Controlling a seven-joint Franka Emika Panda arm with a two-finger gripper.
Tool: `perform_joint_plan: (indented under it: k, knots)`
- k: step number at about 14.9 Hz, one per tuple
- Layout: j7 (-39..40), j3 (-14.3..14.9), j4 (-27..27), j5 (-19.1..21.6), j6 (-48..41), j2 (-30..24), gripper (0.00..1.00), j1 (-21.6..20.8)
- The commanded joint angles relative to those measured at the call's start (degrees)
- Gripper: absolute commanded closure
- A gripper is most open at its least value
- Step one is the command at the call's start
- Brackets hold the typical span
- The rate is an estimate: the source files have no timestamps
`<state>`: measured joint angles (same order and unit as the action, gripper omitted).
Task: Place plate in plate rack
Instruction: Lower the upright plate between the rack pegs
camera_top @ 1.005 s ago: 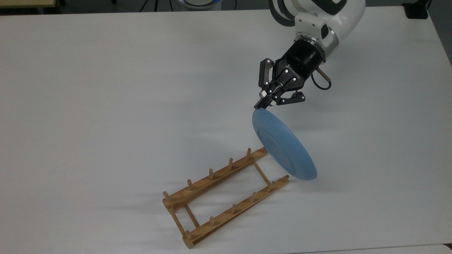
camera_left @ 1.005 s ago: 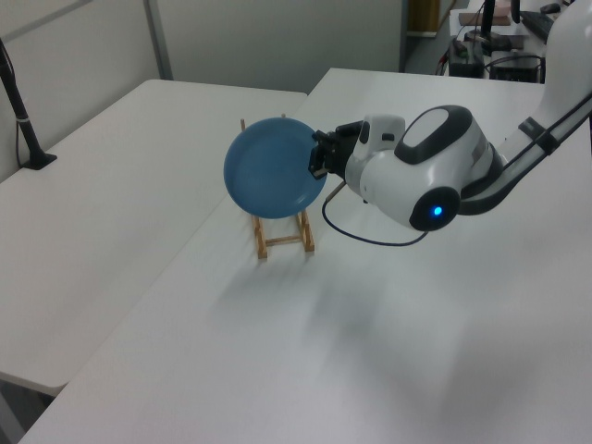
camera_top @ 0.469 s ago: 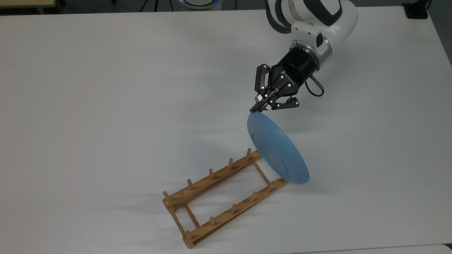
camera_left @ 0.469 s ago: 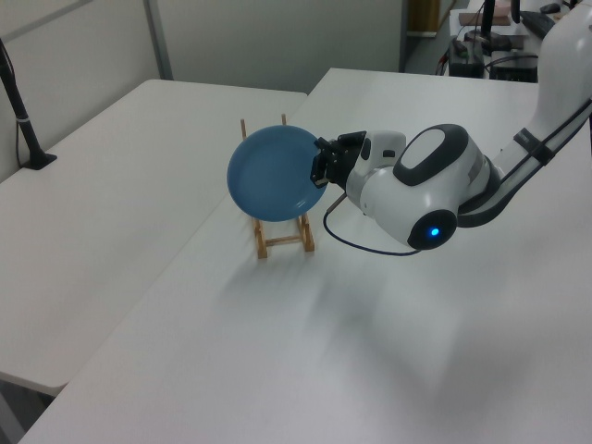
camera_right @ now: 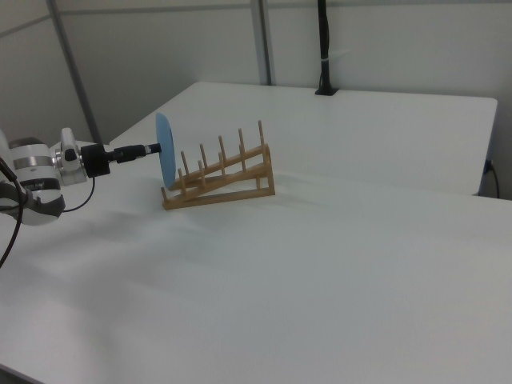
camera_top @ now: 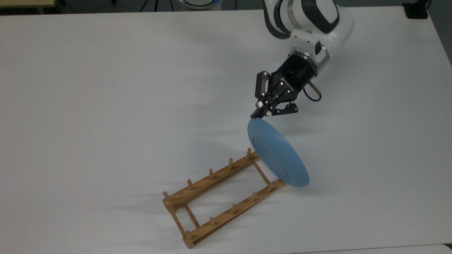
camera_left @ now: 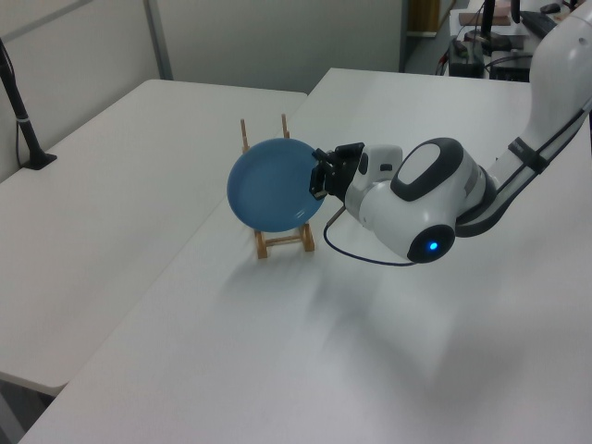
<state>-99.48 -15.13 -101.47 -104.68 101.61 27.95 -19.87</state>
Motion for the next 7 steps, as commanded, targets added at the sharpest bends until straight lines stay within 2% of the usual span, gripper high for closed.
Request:
perform_joint_plan:
  k: [1,5,6,7]
  knots:
    - [-1.24,0.36,1.01,-1.93,-1.41,1.66,1.00,-0.61]
    - [-1.15,0.36,1.10,-1.67,-1.24,1.93,0.97,-0.52]
    - [-1.15,0.36,1.10,-1.67,-1.24,1.93,0.92,-0.52]
    - [-1.15,0.36,1.01,-1.50,-1.15,1.93,0.75,-0.52]
